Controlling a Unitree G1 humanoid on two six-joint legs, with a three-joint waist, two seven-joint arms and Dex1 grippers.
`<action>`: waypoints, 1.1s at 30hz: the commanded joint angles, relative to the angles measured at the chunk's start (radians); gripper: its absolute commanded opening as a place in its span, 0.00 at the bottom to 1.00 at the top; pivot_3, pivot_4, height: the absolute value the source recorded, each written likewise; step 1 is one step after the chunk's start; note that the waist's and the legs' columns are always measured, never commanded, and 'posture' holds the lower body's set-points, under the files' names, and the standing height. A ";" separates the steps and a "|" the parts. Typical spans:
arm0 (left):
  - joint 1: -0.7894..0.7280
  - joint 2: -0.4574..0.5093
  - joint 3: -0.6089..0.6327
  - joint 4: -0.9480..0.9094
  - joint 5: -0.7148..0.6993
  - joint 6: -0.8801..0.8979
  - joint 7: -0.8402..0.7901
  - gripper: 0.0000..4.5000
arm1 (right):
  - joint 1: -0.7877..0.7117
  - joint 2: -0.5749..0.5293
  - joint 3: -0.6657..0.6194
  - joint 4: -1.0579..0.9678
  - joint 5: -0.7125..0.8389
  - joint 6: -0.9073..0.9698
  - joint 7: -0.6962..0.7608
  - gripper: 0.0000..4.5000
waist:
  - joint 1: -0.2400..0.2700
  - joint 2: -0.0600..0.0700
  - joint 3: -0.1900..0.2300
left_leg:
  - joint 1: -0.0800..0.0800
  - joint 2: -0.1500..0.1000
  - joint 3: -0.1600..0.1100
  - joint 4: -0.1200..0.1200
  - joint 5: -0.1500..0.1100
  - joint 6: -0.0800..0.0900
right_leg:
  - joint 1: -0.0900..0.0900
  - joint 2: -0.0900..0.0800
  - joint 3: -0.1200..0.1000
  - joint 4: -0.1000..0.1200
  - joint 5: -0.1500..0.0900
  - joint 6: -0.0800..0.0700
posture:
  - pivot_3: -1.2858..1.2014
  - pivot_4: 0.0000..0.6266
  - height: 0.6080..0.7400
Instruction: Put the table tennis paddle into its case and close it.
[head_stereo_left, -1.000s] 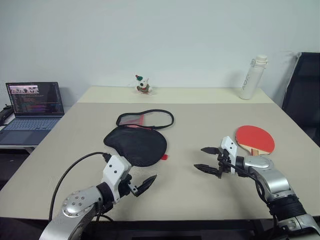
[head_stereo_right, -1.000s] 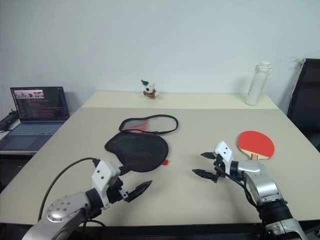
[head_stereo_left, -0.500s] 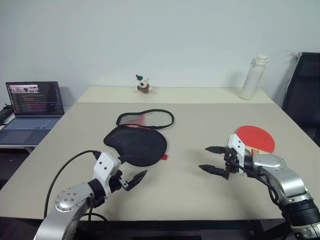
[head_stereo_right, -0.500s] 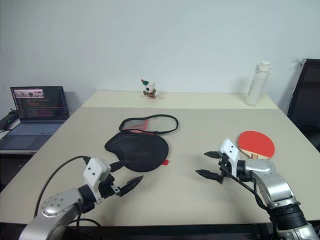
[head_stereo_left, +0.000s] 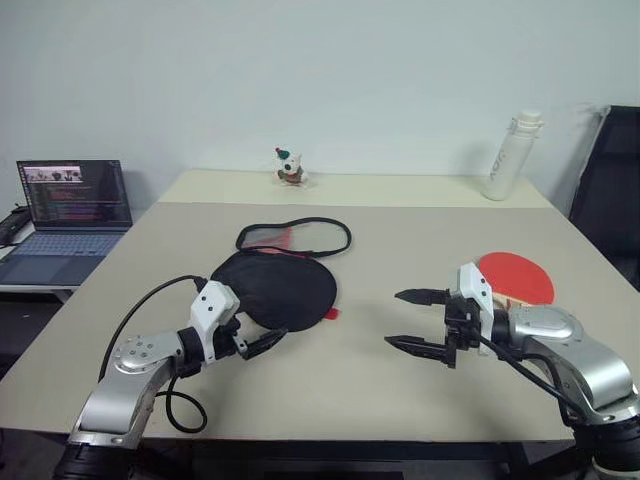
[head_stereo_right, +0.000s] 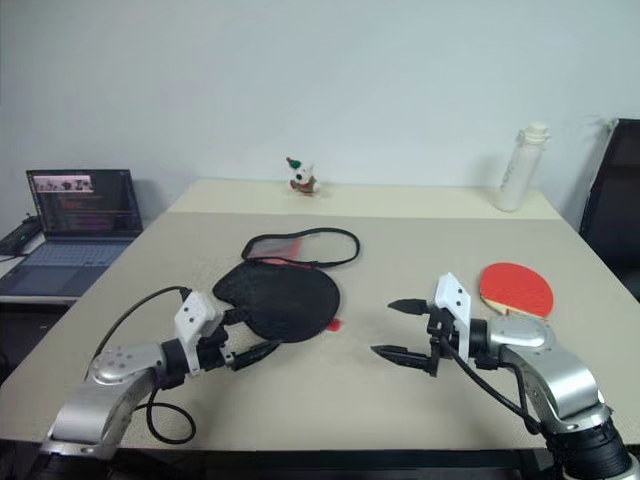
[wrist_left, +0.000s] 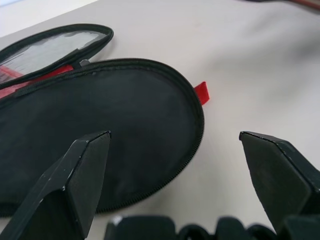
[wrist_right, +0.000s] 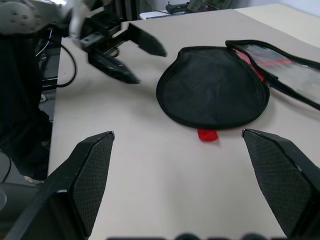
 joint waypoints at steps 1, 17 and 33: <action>-0.024 0.010 -0.028 0.037 0.027 -0.065 -0.051 1.00 | -0.004 0.008 -0.015 -0.035 0.016 -0.010 -0.023 1.00 | -0.002 0.000 0.000 | 0.000 0.000 0.000 0.000 0.000 0.000 | 0.000 0.000 0.000 0.000 0.000 0.000 | 0.52 0.24 1.00; -0.175 0.010 -0.140 0.317 0.136 -0.216 -0.203 1.00 | 0.030 -0.002 0.005 -0.092 0.036 0.009 -0.048 1.00 | 0.001 -0.002 0.001 | -0.001 0.000 0.000 0.000 0.000 0.000 | -0.001 0.000 0.000 0.000 0.000 0.000 | 0.52 0.24 1.00; -0.214 -0.038 -0.129 0.396 0.121 -0.182 -0.163 0.05 | 0.010 -0.017 -0.005 -0.063 0.027 -0.005 -0.070 1.00 | 0.001 -0.002 0.001 | -0.001 0.000 0.000 0.001 0.000 0.000 | -0.001 0.000 0.000 0.001 0.000 0.000 | 0.52 0.24 1.00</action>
